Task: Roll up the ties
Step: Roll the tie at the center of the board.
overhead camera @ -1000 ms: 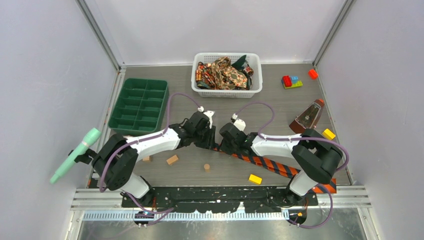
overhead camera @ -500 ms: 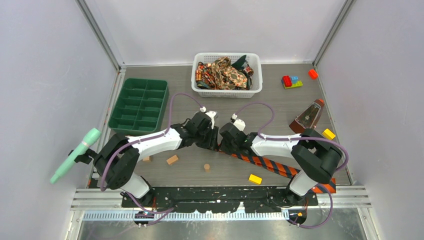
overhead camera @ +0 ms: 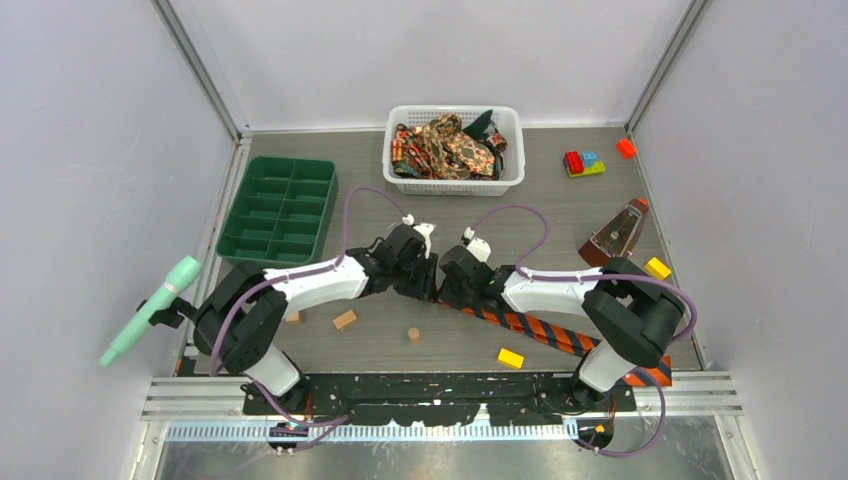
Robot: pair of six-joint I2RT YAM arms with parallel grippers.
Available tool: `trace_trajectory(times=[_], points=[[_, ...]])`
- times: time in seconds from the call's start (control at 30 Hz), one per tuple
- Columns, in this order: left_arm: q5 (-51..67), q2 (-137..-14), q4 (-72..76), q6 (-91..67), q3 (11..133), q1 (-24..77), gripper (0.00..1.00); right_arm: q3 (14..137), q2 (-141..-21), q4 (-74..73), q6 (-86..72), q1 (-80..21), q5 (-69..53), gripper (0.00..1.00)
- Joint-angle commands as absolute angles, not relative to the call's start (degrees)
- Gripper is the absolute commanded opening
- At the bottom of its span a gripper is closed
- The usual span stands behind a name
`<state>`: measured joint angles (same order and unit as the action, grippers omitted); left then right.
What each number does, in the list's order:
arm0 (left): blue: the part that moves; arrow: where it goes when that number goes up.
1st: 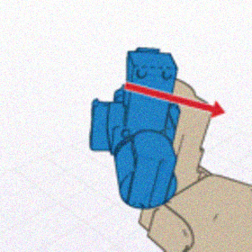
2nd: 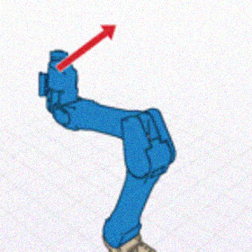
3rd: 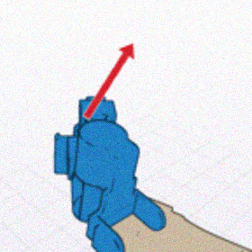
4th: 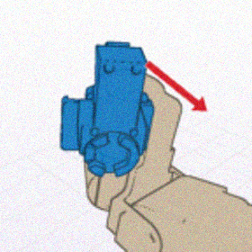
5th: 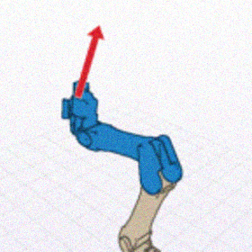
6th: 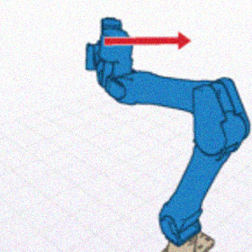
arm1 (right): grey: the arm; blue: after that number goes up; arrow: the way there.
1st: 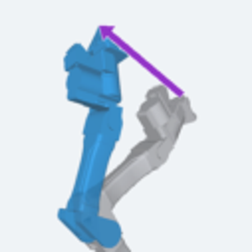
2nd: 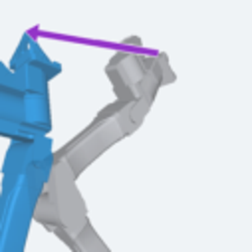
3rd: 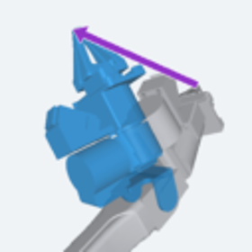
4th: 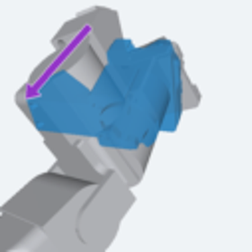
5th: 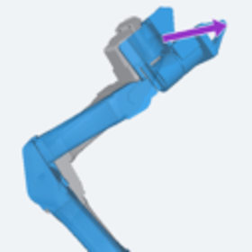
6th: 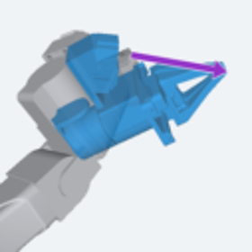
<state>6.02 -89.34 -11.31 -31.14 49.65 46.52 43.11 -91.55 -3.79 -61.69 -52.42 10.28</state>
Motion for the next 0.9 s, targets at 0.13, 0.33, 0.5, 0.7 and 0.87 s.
trace_trajectory(times=[0.13,0.33,0.5,0.7,0.87], points=[[6.67,-92.98,-7.67,-31.86,50.65,46.8,0.46,41.57,-91.8,-6.79,-61.73,-52.65,9.69,0.03],[5.36,-93.58,-7.45,-31.88,50.19,46.76,0.66,41.23,-89.65,-7.38,-61.86,-52.6,9.69,0.03],[5.28,-94.1,-6.99,-32.21,50.27,46.76,0.73,40.88,-86.88,-7.81,-61.74,-52.64,9.79,0.03],[5.95,-92.98,-7.53,-32.44,50.67,46.76,0.73,40.96,-85.24,-7.79,-61.32,-52.65,9.72,0.03],[4.17,-89.21,-10.39,-31.44,51.08,46.76,0.74,40.97,-84.42,-7.67,-61.19,-52.65,9.83,0.03]])
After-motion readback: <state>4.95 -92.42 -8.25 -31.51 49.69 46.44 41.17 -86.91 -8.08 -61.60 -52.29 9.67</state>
